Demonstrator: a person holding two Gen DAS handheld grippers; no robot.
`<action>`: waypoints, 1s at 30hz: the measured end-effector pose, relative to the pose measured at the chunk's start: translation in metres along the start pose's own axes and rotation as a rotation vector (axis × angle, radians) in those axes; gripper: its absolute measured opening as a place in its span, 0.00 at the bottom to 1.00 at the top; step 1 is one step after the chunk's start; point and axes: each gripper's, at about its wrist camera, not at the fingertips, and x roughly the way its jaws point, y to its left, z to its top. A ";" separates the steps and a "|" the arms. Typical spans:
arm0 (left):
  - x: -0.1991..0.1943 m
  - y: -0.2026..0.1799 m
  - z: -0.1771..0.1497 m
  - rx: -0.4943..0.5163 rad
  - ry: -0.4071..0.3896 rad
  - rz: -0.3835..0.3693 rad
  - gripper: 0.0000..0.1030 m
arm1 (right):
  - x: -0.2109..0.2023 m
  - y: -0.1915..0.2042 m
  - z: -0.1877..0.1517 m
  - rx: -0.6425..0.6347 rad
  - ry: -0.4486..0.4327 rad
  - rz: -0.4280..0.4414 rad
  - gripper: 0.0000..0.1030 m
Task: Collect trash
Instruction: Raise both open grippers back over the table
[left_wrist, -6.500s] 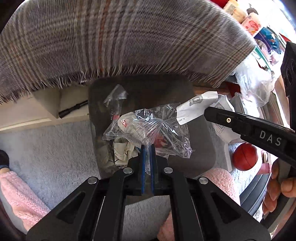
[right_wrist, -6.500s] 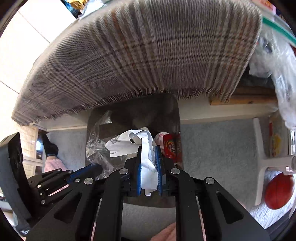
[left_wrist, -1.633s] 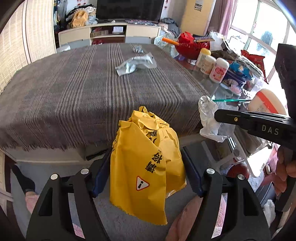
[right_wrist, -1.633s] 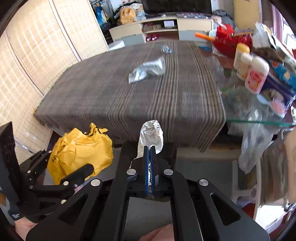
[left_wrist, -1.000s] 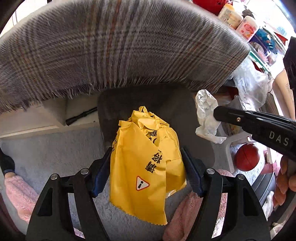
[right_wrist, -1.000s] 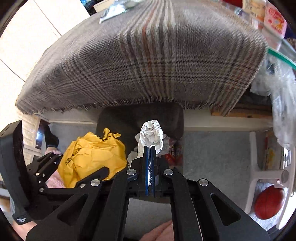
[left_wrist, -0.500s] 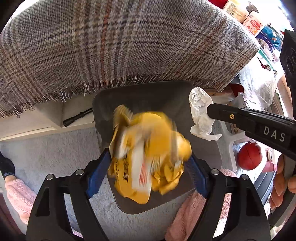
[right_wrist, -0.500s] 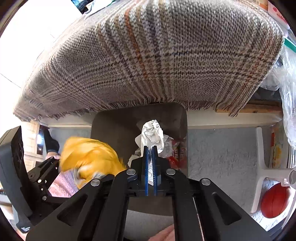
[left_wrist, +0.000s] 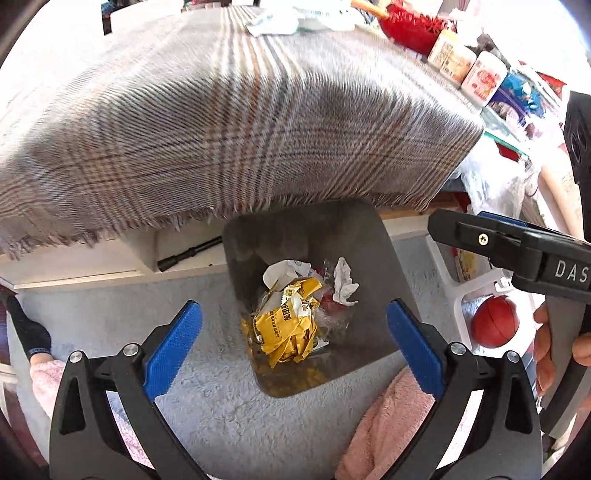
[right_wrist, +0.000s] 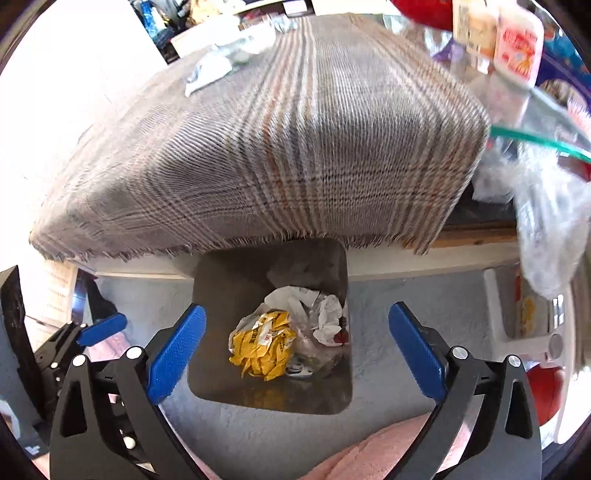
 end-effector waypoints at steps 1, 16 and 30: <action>-0.006 0.001 -0.001 -0.004 -0.008 0.000 0.92 | -0.004 0.001 -0.001 -0.004 -0.001 -0.002 0.97; -0.068 0.006 0.002 0.000 -0.113 0.028 0.92 | -0.060 0.007 -0.005 0.022 -0.072 0.034 0.97; -0.072 0.009 0.102 0.014 -0.165 0.018 0.92 | -0.064 -0.026 0.084 0.089 -0.071 0.044 0.97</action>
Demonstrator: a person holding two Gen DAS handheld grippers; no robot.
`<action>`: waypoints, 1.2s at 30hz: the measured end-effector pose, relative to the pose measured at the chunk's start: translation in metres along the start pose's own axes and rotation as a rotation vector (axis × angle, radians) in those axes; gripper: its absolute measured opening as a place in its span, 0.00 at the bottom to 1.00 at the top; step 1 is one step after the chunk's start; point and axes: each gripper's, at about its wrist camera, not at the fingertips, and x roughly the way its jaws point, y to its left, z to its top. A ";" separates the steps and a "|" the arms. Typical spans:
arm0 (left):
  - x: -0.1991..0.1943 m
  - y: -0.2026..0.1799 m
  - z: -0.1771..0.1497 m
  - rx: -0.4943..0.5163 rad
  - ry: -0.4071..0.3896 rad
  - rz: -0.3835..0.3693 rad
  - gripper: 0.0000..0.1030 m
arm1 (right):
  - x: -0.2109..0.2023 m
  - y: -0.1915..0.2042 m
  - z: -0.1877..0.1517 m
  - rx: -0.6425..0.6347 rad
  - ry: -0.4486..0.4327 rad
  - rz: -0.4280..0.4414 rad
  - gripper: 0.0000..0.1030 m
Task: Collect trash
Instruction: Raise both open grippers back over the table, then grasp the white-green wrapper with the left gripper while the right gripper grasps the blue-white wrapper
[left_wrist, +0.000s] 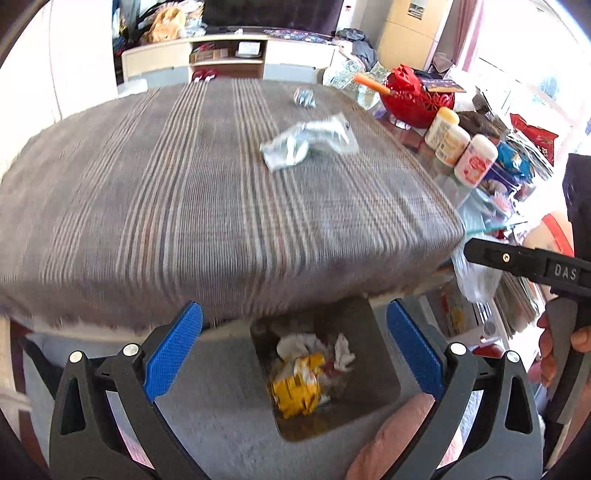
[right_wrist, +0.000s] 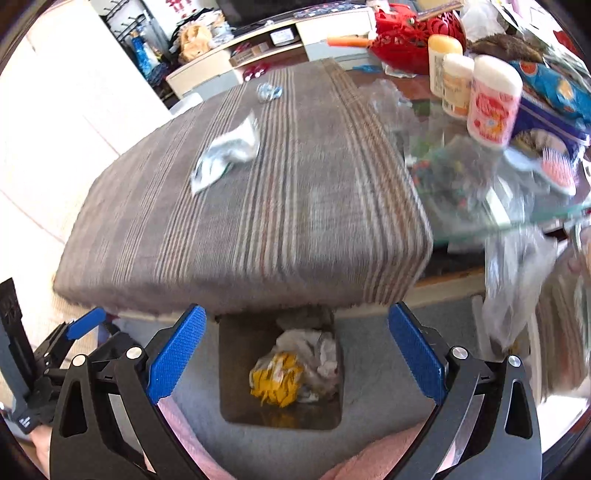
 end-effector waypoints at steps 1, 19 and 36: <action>0.003 0.001 0.008 0.006 -0.003 0.001 0.92 | 0.003 0.000 0.010 0.003 0.000 -0.001 0.97; 0.122 -0.004 0.134 0.140 0.035 -0.025 0.85 | 0.090 0.041 0.206 -0.068 -0.021 0.001 0.95; 0.171 0.012 0.162 0.161 0.017 -0.033 0.33 | 0.199 0.060 0.288 -0.075 0.027 0.011 0.65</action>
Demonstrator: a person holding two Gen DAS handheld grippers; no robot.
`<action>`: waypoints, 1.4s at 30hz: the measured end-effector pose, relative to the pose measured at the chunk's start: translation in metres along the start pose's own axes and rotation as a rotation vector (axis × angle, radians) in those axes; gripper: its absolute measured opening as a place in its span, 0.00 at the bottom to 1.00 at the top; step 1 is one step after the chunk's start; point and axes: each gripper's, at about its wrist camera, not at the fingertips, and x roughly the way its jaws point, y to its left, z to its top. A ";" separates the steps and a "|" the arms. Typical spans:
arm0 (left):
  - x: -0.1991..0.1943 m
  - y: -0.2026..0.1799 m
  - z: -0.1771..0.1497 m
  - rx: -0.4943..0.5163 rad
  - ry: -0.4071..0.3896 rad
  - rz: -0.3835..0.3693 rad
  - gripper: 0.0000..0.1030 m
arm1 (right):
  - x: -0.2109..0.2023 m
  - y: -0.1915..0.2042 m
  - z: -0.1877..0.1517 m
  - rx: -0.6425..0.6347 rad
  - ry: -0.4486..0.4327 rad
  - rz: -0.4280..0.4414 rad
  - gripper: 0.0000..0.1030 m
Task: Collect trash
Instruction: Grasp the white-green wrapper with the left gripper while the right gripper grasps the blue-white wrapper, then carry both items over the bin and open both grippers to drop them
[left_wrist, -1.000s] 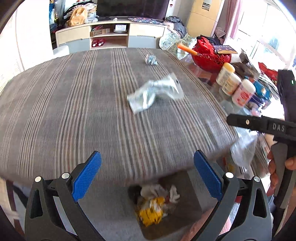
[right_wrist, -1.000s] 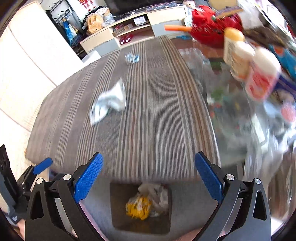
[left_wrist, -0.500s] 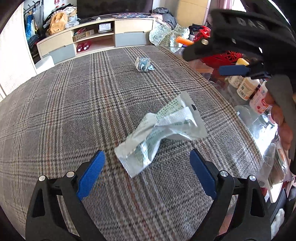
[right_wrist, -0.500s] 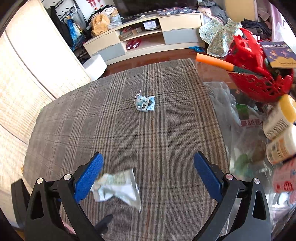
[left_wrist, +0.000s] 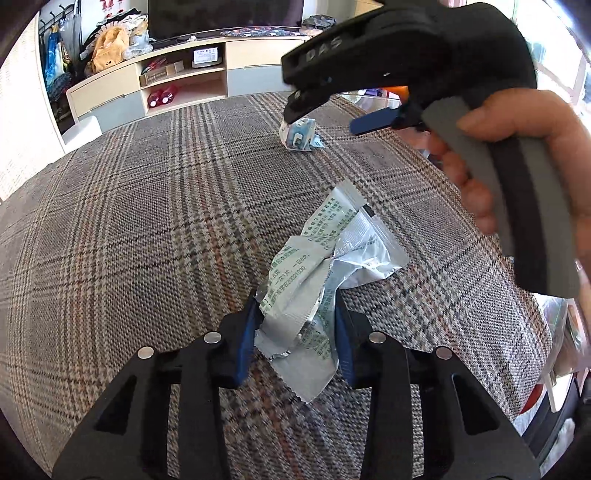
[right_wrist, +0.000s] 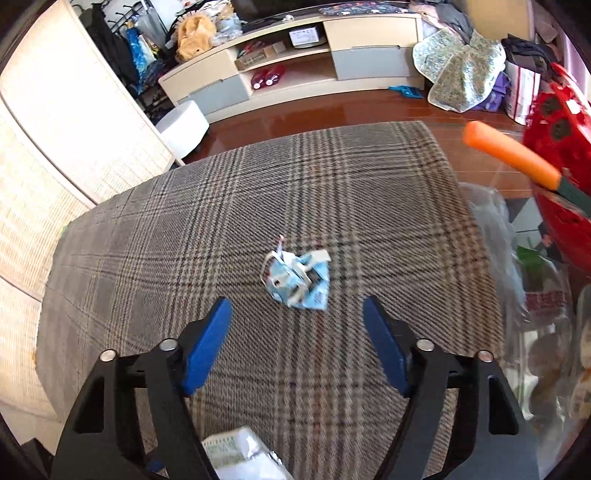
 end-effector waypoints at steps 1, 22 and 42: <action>0.001 0.002 0.001 0.002 -0.005 -0.005 0.33 | 0.006 0.001 0.003 0.006 0.005 0.007 0.62; -0.065 -0.011 -0.018 -0.042 -0.037 0.011 0.31 | -0.074 0.019 -0.034 -0.137 -0.045 -0.051 0.21; -0.212 -0.067 -0.130 -0.078 -0.100 0.040 0.32 | -0.266 0.051 -0.209 -0.210 -0.142 -0.039 0.21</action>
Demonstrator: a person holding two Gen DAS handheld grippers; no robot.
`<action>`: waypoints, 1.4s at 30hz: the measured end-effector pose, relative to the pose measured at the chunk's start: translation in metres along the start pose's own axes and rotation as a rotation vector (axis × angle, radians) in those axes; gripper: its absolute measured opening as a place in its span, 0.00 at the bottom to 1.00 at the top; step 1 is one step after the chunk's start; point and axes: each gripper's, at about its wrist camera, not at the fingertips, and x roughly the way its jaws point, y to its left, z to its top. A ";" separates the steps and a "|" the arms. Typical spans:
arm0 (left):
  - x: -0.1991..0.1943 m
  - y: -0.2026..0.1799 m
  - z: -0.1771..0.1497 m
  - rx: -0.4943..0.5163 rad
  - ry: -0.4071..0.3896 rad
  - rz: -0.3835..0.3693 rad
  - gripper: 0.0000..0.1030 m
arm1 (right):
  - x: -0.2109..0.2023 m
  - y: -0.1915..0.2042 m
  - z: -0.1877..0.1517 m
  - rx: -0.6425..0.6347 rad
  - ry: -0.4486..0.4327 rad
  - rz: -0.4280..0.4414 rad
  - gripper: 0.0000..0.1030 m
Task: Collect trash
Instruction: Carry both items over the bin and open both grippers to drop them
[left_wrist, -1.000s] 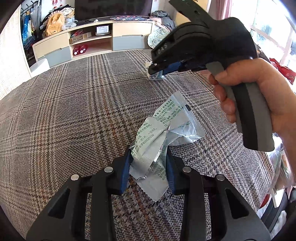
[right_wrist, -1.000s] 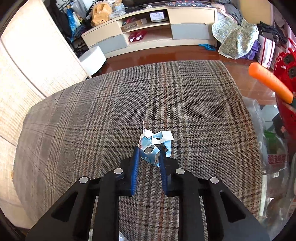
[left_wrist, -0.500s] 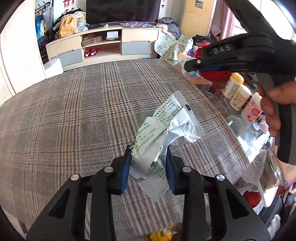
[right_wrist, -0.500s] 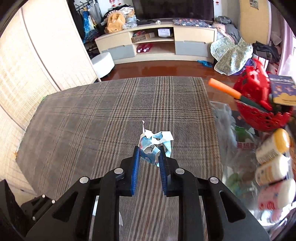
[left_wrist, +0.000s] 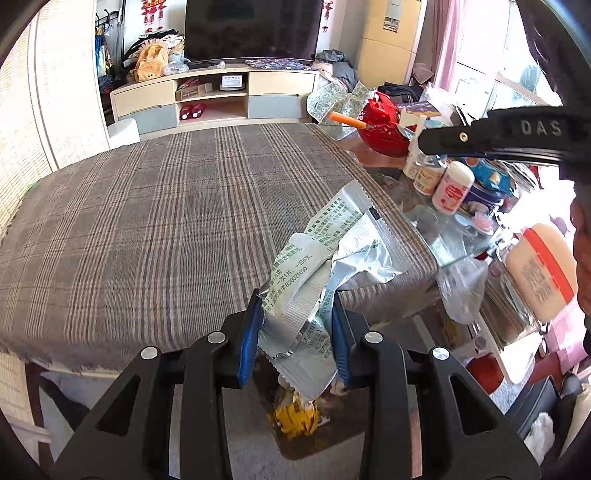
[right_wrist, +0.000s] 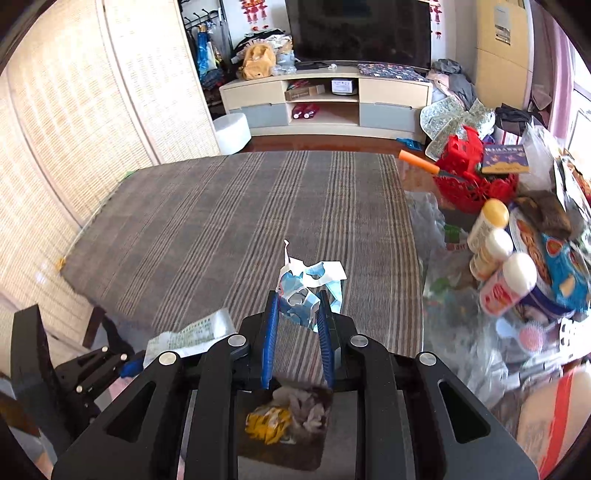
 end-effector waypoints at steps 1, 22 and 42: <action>-0.006 -0.003 -0.008 0.005 -0.002 0.001 0.32 | -0.005 0.001 -0.010 0.000 0.001 0.004 0.21; 0.044 -0.017 -0.142 -0.050 0.159 -0.036 0.32 | 0.061 -0.015 -0.191 0.109 0.153 0.019 0.21; 0.154 0.004 -0.181 -0.115 0.351 -0.060 0.32 | 0.182 -0.031 -0.243 0.214 0.355 0.067 0.24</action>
